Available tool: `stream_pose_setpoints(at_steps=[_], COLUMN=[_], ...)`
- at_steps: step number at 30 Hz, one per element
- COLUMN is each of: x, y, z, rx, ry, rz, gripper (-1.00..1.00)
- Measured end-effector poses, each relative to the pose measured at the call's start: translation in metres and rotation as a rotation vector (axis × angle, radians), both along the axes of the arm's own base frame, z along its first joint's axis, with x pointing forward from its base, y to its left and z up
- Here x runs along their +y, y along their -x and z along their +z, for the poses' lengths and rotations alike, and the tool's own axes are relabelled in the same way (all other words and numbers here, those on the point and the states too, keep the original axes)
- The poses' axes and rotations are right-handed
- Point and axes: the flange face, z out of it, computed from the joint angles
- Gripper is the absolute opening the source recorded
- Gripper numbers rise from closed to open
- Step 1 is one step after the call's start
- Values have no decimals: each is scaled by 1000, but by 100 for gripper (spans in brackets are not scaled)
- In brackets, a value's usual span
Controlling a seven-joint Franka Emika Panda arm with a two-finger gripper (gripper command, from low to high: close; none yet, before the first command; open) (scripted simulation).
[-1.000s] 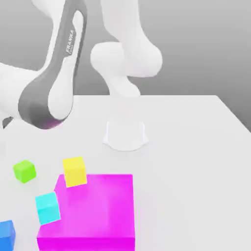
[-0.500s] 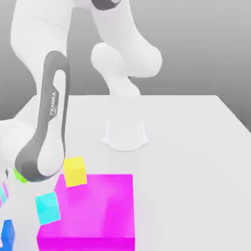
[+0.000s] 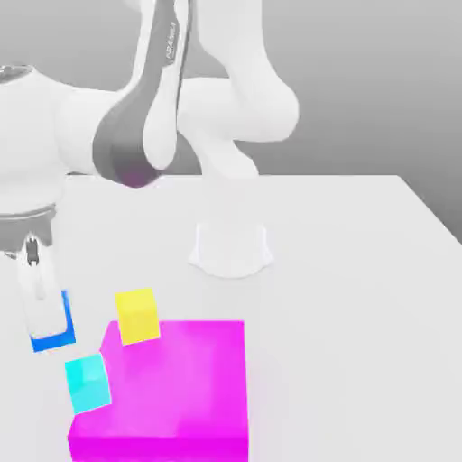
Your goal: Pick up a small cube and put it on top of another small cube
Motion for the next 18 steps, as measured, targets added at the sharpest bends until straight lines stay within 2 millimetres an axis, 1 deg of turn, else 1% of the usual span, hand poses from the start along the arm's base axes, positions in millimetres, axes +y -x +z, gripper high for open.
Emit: stream_pose_setpoints(at_steps=[5,9,10,11,15,16,18], x=[32,56,60,61,63,63,63], y=[37,67,71,73,75,76,76], z=[21,31,27,18,-26,-32,-32], rx=[0,1,1,1,2,2,2], ry=[1,2,3,3,5,5,5], rz=[71,130,139,144,148,148,148], gripper=[-100,-100,-100,-100,-100,100,100])
